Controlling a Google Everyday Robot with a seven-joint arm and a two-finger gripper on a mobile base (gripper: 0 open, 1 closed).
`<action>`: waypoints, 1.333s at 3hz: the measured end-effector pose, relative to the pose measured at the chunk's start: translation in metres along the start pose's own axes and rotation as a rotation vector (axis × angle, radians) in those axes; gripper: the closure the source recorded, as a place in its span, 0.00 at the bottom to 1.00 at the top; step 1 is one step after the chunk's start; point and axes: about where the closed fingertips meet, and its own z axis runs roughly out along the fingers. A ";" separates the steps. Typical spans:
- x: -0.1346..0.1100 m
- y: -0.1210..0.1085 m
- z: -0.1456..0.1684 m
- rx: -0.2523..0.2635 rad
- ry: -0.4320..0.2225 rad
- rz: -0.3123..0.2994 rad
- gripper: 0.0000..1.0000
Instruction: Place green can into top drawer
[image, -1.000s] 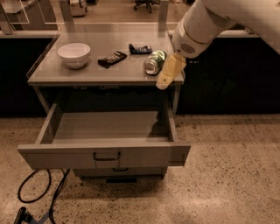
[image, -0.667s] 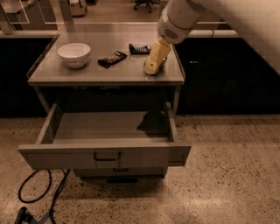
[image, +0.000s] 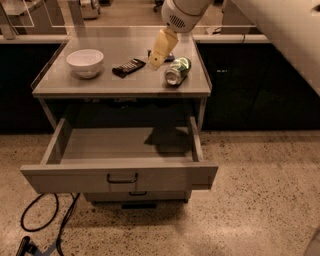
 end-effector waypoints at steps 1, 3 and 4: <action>0.001 -0.024 -0.002 0.029 -0.027 0.034 0.00; 0.013 -0.056 0.088 -0.044 0.147 0.065 0.00; 0.037 -0.051 0.109 -0.106 0.220 0.094 0.00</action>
Offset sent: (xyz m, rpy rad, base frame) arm 0.1528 -0.0733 0.1296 0.0696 -0.1899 -0.2787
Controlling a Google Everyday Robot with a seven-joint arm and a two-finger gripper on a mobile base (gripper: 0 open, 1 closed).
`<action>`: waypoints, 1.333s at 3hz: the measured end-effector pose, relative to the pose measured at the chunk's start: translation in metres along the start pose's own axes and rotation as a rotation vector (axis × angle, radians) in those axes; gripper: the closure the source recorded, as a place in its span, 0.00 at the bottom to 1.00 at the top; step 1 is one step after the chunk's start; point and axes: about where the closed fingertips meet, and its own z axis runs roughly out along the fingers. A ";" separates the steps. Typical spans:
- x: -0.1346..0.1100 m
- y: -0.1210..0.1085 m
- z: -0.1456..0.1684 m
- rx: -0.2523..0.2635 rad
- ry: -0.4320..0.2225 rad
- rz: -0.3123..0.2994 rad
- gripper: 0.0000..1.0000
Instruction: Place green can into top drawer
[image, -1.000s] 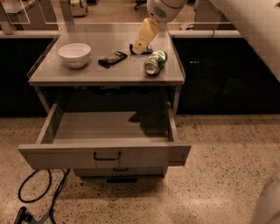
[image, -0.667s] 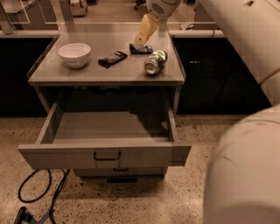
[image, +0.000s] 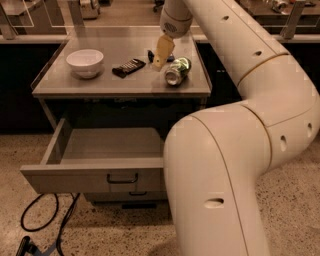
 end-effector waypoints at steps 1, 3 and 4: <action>0.000 0.000 0.000 0.001 0.000 -0.001 0.00; 0.032 -0.031 0.011 -0.009 -0.054 0.164 0.00; 0.032 -0.031 0.012 -0.009 -0.055 0.164 0.00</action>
Offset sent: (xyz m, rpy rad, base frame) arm 0.0376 -0.0431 0.0165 0.1168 -0.0112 -0.1076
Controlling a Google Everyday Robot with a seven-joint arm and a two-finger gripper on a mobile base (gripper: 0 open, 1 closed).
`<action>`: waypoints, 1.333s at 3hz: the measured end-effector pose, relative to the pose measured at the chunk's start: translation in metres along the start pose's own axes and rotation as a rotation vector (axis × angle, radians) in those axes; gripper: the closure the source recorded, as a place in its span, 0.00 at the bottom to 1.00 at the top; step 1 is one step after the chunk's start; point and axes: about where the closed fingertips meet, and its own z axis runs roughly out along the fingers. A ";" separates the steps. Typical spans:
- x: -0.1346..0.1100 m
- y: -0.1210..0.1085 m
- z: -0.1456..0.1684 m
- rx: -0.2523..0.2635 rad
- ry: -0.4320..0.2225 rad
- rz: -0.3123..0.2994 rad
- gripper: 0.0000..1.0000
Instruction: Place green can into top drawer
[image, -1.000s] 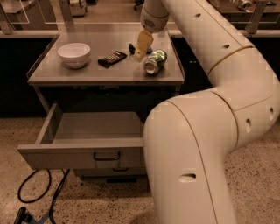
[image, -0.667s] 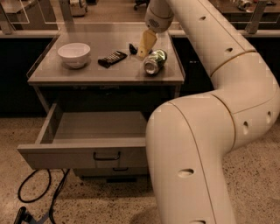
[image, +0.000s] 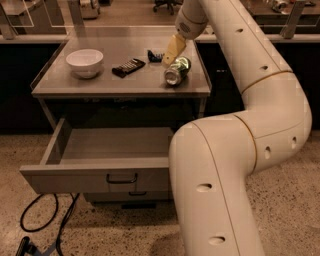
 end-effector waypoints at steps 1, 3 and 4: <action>0.007 -0.008 0.014 -0.044 -0.112 0.019 0.00; 0.011 -0.002 0.044 -0.172 -0.327 0.028 0.00; 0.016 -0.004 0.048 -0.179 -0.342 0.036 0.00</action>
Offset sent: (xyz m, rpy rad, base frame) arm 0.0457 -0.0412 -0.0591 0.6022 -0.1257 0.2781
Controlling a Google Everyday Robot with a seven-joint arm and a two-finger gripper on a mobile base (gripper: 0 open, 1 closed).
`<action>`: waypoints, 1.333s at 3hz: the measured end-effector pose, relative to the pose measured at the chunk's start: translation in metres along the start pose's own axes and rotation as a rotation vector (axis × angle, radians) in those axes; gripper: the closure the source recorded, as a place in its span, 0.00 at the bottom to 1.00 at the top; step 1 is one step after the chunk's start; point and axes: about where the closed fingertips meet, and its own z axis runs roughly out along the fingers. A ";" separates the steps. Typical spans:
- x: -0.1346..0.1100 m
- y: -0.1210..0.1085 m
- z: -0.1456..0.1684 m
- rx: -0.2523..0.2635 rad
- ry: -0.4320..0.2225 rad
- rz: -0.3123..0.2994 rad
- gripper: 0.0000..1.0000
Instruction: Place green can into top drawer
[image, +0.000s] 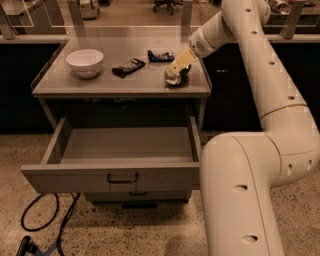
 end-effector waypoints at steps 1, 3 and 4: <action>0.015 -0.001 0.010 -0.031 -0.033 0.024 0.00; 0.032 0.008 0.031 -0.081 -0.021 0.052 0.00; 0.032 0.008 0.031 -0.081 -0.021 0.052 0.19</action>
Offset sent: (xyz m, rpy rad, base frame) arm -0.0091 -0.0022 -0.0720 0.0895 0.1289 0.0326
